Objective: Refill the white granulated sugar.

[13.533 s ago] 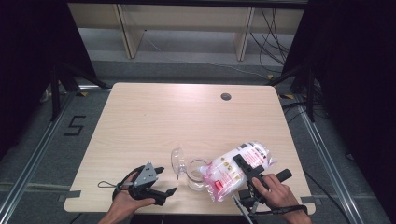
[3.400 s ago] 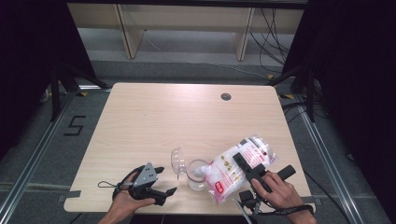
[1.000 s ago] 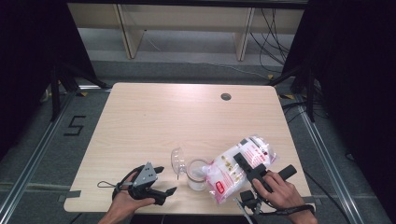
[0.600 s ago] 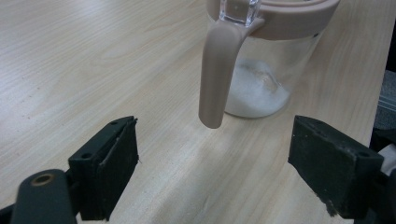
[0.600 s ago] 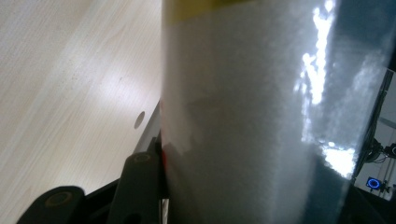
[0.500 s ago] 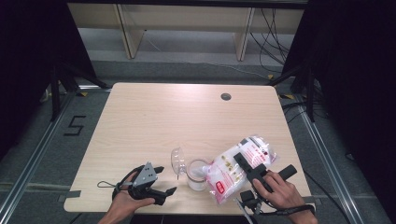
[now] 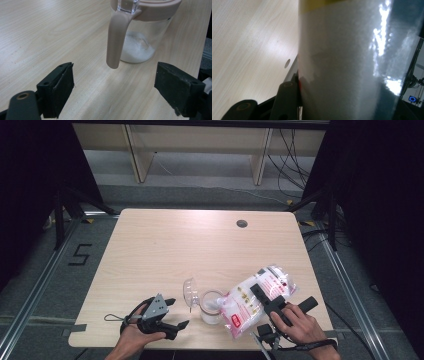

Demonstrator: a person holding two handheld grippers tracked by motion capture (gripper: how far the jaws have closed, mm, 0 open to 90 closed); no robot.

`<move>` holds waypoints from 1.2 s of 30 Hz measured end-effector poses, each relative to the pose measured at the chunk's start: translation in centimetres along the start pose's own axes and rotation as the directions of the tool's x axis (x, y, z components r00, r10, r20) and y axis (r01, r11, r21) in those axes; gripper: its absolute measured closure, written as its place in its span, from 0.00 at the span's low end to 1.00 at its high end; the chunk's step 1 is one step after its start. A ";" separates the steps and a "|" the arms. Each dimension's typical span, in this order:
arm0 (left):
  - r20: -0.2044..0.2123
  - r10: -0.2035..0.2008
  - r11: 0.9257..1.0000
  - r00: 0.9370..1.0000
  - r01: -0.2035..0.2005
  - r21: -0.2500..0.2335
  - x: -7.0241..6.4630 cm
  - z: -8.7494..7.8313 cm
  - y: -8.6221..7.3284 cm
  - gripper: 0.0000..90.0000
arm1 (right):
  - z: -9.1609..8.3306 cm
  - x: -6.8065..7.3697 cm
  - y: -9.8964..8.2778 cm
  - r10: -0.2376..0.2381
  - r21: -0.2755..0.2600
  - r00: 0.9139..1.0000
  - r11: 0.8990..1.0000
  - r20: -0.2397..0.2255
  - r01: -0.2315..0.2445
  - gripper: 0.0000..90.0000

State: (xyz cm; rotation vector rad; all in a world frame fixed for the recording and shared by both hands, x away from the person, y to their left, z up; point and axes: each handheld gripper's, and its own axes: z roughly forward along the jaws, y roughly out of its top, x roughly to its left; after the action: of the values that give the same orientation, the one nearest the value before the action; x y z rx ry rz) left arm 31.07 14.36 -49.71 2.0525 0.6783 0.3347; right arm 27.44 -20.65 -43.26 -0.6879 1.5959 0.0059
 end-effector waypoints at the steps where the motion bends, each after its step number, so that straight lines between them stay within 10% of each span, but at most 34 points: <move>1: 0.006 -0.008 1.000 1.000 0.008 -0.005 0.0 0.0 0.0 0.17 | 0.0 0.0 0.0 -0.004 0.002 1.000 1.000 0.000 0.004 0.66; 36: 0.008 -0.022 1.000 1.000 0.022 -0.022 -0.2 0.1 0.0 0.17 | 0.0 0.1 0.2 -0.028 0.008 1.000 1.000 -0.013 0.028 0.67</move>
State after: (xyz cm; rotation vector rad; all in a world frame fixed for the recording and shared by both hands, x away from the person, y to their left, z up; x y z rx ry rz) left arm 30.98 14.21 -49.76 2.0233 0.6892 0.3197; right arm 27.39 -20.56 -43.40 -0.7050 1.5975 -0.0255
